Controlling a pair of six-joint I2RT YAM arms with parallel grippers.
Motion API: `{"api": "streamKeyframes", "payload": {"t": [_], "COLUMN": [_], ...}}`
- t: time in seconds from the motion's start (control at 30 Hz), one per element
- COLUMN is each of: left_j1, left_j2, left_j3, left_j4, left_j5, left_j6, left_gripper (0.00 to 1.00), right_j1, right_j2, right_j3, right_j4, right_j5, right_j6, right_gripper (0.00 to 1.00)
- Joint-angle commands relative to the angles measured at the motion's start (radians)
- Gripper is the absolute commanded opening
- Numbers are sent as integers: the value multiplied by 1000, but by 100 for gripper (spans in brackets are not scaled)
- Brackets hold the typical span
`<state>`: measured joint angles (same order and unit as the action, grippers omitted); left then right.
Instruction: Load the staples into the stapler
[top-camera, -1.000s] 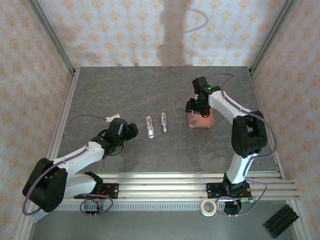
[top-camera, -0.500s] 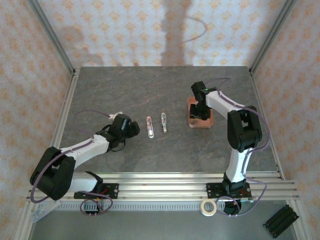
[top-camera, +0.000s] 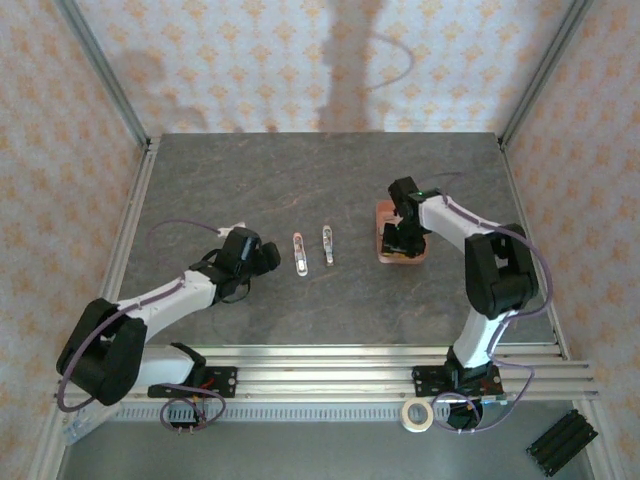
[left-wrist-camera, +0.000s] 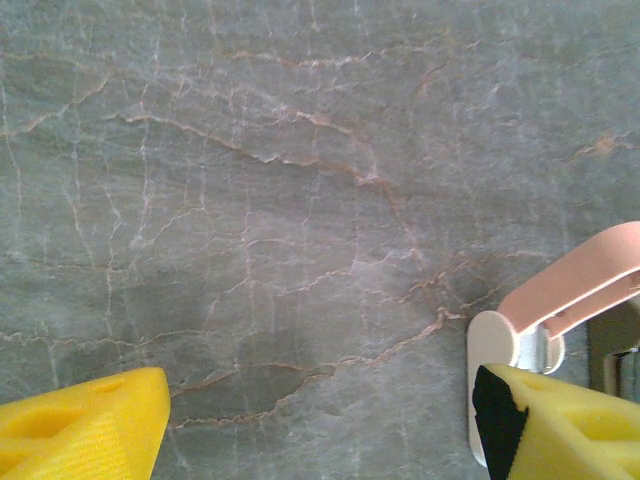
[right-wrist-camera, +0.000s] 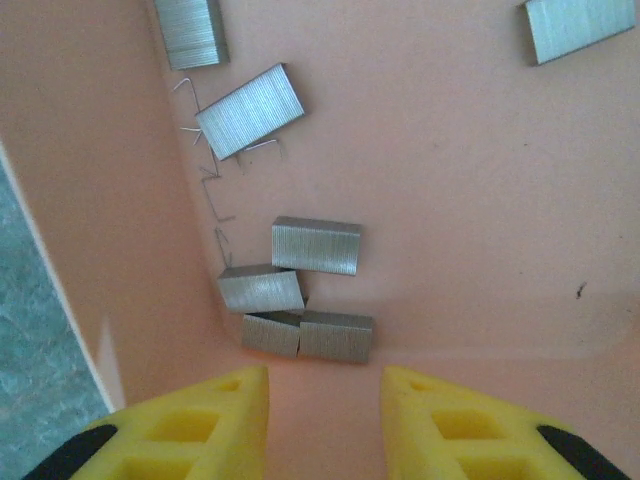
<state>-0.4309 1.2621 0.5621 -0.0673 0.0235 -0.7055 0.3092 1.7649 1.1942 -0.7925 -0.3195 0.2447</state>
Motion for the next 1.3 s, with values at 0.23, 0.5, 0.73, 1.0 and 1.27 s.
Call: {"api": "streamKeyframes", "payload": {"t": [0.23,0.5,0.73,1.0,1.27], "left_j1": [7,6,7,7,6], "left_j2": [-64,-63,-27,38,75], "left_j3": [-30,-45,-23,17,36], "left_j4": [-15,20,27,35,26], "left_j5": [15,38,39,44,35], "left_j6": [18,9,24,34,28], "left_gripper": [81,80,81,81,80], "right_j1": [99,179,110,53,47], "right_j2": [-127,-262,-306,-84,136], "right_j3": [-142,-224,-85,140,279], "right_j4": [24,22,-128,-255,-315], "right_j5": [-42,-36,65,127,210], "right_j6": [106,210,64,-215,-387], "right_gripper": [34,35,38,37,37]}}
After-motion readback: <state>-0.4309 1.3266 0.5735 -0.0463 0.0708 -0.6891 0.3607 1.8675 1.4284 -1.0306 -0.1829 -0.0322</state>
